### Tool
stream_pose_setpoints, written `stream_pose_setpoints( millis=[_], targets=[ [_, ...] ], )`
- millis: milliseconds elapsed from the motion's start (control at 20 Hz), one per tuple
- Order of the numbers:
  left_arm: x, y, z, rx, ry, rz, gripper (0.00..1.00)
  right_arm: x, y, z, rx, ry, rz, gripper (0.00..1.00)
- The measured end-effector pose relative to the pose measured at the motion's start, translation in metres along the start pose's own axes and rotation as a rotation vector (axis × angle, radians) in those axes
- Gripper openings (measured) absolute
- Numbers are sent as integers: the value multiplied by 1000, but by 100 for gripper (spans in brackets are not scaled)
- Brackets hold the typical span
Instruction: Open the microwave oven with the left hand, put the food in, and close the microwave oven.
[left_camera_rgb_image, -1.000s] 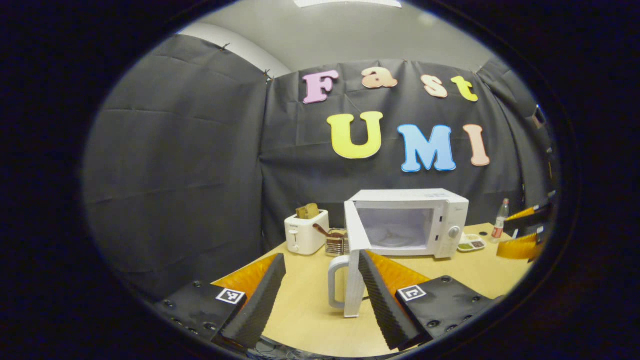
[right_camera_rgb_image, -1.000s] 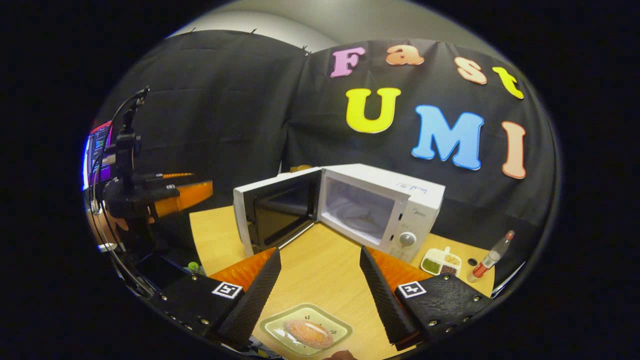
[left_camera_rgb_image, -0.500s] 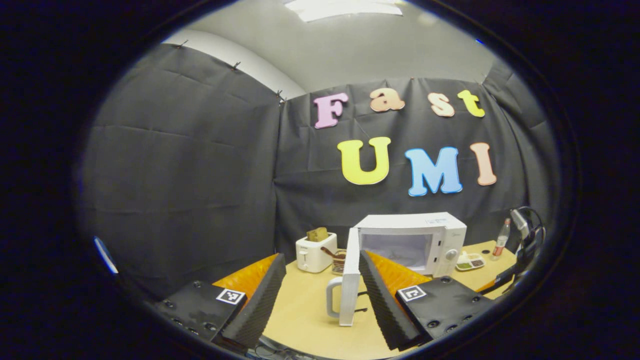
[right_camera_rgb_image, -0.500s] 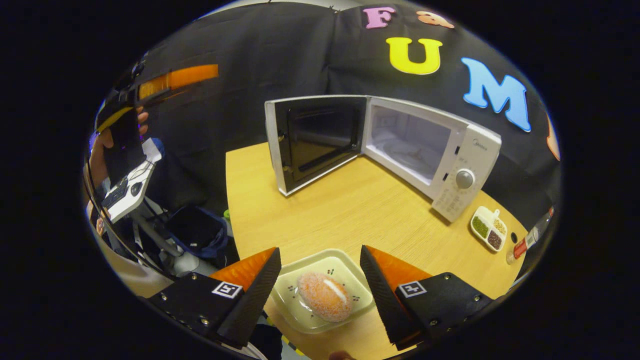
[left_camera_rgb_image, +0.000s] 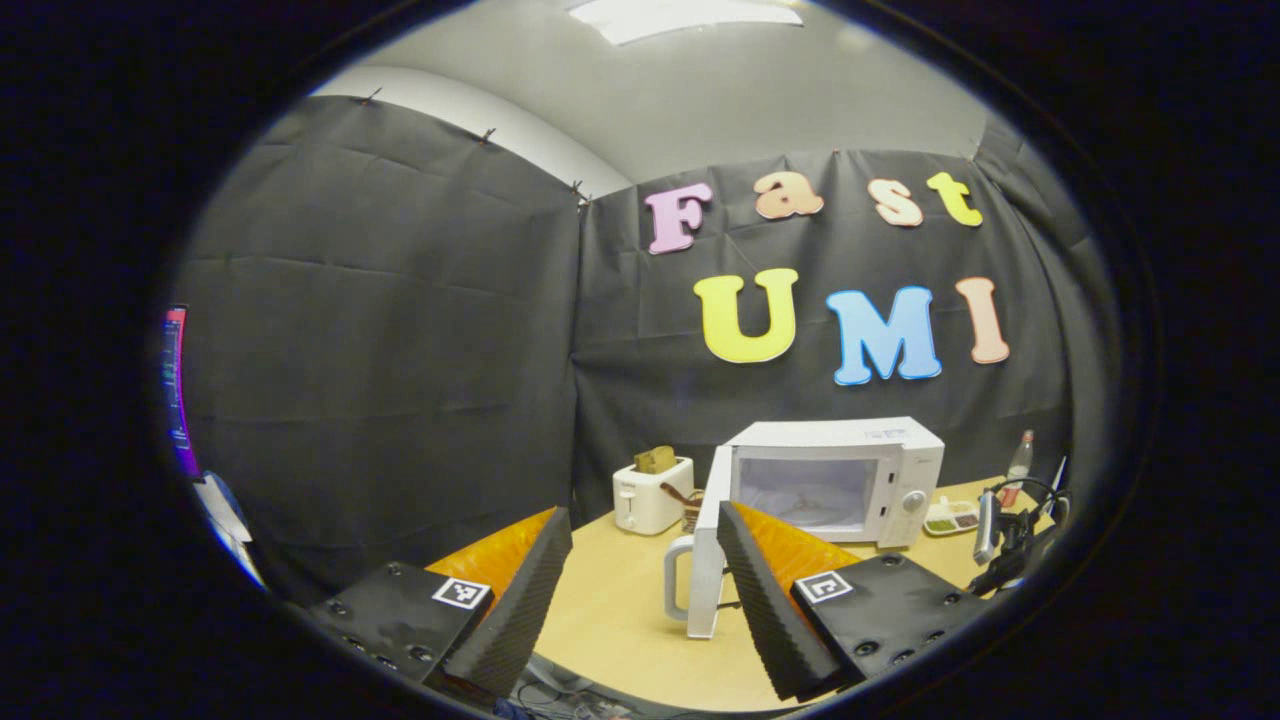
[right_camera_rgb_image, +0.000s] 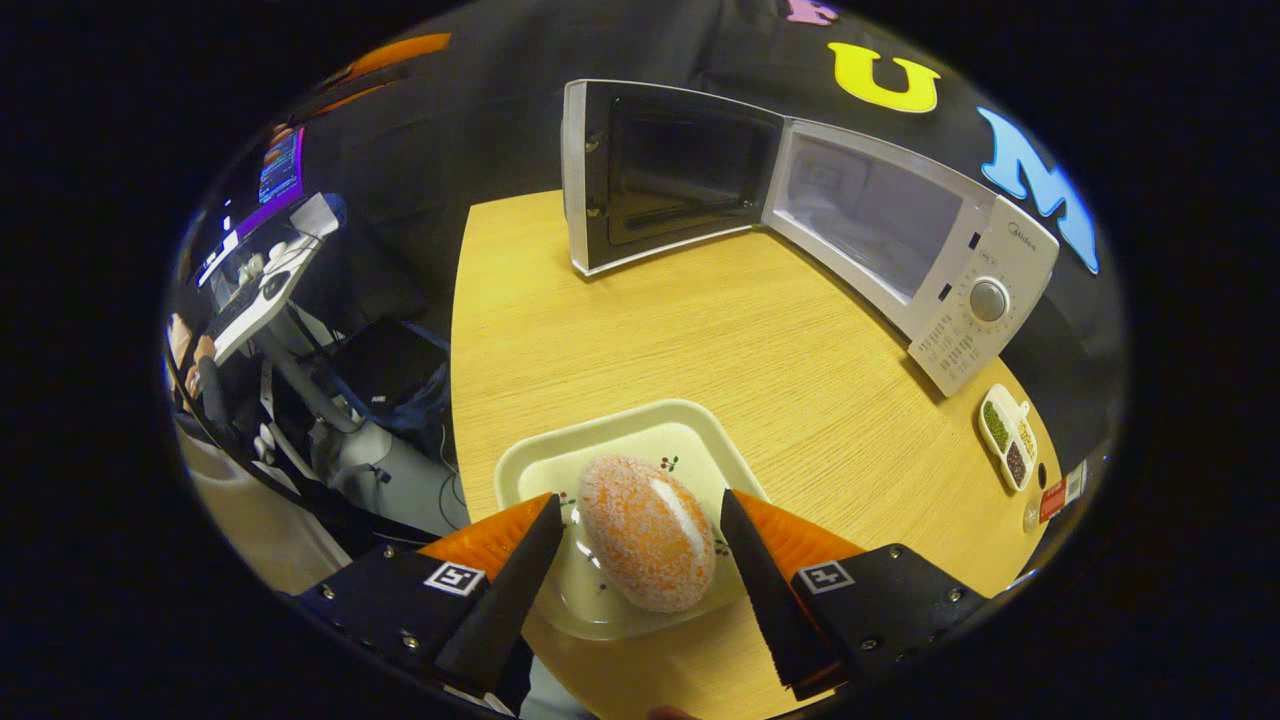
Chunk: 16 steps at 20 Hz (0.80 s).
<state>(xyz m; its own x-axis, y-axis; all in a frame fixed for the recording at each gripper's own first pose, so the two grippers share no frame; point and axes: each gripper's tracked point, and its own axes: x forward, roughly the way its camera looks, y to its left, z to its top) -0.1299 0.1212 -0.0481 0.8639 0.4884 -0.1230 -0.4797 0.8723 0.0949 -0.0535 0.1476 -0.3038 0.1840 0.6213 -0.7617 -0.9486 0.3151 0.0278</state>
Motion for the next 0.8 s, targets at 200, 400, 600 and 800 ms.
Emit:
stream_pose_setpoints(
  millis=[200,400,600,800],
  targets=[
    [-5,3,-2,6,6,35,96,12,5,-11,15,37,24,98],
    [-10,1,0,31,-1,45,96,15,4,-13,5,31,29,84],
    [-8,-2,1,29,-13,42,96,4,3,6,-3,-32,5,80],
    [11,5,4,4,-28,35,96,-9,-6,42,4,-103,-31,80]
  ],
)
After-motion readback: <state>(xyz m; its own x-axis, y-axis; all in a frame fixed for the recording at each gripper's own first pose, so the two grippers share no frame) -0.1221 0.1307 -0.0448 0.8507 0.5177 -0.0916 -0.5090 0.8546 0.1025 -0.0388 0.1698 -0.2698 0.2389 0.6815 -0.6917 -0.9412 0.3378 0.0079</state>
